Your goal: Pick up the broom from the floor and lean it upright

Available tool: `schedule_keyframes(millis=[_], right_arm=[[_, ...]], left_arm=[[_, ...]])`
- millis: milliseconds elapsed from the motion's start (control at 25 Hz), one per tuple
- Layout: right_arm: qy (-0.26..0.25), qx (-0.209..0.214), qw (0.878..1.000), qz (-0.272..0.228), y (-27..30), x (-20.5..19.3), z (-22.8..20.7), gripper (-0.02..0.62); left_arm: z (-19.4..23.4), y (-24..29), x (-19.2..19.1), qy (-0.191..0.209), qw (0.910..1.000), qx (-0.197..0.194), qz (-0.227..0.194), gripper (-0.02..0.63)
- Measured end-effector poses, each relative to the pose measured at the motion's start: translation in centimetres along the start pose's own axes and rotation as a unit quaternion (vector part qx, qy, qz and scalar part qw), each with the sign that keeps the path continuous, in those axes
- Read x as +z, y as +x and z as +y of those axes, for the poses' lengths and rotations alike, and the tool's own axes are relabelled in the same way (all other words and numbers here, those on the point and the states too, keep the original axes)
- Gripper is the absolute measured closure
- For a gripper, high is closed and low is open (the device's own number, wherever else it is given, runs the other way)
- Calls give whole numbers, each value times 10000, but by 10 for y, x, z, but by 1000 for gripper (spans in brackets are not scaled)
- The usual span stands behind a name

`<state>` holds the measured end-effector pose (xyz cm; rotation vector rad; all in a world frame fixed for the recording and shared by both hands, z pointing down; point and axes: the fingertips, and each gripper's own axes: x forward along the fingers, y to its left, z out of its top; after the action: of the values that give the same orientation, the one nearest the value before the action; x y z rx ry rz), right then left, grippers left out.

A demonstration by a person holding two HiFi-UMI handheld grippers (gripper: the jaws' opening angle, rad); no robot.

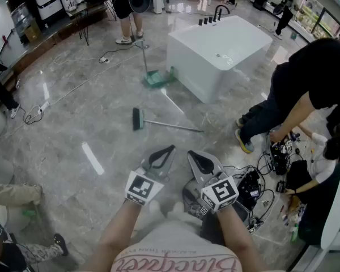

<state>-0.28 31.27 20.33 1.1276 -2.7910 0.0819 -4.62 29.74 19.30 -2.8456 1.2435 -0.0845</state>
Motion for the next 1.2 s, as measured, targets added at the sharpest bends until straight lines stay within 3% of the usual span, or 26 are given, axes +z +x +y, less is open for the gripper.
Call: schedule_keyframes(millis=[760,1200], right_arm=[[73,-221,9996,-141,8,4,4,594],[279,-439,9985,-183,27,-4,14,594]], left_arm=[[14,-12,3,-24,9999,85,-97,606],[36,-26,-5,49,9999,-66,-74,606]])
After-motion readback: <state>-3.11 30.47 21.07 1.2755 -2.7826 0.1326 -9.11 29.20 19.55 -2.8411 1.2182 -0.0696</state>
